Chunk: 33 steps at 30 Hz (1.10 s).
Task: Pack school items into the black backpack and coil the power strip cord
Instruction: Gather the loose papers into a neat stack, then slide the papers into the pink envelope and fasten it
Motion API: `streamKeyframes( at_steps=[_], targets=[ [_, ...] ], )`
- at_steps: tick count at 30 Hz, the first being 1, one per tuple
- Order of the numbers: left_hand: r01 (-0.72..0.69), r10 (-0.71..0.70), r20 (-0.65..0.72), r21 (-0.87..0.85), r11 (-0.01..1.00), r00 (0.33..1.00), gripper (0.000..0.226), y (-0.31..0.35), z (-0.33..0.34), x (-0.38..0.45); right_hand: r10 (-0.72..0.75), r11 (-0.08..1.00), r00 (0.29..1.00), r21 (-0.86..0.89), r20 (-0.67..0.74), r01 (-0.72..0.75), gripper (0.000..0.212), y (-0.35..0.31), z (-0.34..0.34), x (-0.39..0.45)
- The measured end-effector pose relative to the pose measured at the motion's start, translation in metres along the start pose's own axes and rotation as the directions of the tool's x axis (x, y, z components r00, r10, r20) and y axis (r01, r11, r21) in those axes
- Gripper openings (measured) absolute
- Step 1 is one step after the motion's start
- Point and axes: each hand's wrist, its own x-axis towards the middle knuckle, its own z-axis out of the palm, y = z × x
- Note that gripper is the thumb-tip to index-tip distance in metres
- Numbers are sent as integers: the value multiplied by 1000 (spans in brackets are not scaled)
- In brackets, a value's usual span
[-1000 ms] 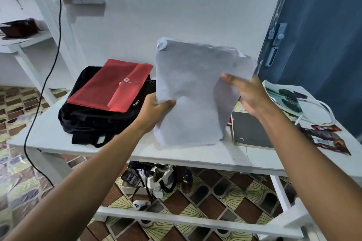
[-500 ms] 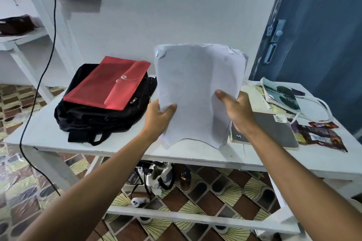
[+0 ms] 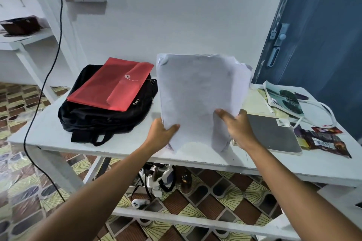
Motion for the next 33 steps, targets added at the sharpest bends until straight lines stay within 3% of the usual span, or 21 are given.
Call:
streamKeyframes(
  at_steps=[4,6,10,12,16,18,20,21,23,25,27,28,29,31,33],
  targets=[
    [40,-39,34,-5,999,999,12,-2,-4,8,28,998,999,-63,-18,-29,13,1,4,9],
    [-5,4,48,15,1000,999,12,0,-11,15,58,994,998,-89,9,-57,9,-3,7,19],
    [-93,93,36,9,996,995,63,8,-40,34,194,981,960,-42,202,-190,18,-20,15,45],
    [-77,80,54,-55,996,995,71,6,-62,46,237,962,913,51,332,-269,25,-23,23,58],
    [-64,69,40,-107,992,997,66,3,-109,70,285,940,864,54,415,-336,32,-14,63,83],
    [-85,89,73,-51,995,993,61,1,-132,83,280,950,879,17,387,-310,31,-7,91,98],
    [-67,71,63,-64,996,995,39,-6,-155,100,268,958,904,6,333,-287,28,-6,120,116],
    [-41,41,-11,-88,995,999,26,-11,-170,113,264,961,913,-2,312,-277,27,-5,137,130],
    [27,-46,-241,-79,997,969,25,-24,-191,136,239,969,930,-2,280,-249,24,-10,155,150],
    [145,-79,-399,138,980,914,19,-45,-214,159,213,974,944,19,252,-225,23,-15,173,173],
    [253,-124,-335,378,890,934,22,-66,-225,176,203,975,950,40,238,-218,24,-18,191,196],
    [268,-162,-279,399,877,947,24,-73,-226,183,205,972,949,63,242,-226,25,-19,200,207],
    [270,-198,-230,343,900,953,22,-76,-223,187,205,969,947,86,245,-232,25,-20,206,217],
    [290,-275,-173,68,954,946,20,-73,-221,196,210,963,947,114,244,-243,25,-20,222,236],
    [329,-357,-106,-214,920,928,21,-65,-223,203,227,960,943,107,245,-259,23,-22,237,249]
  ],
)
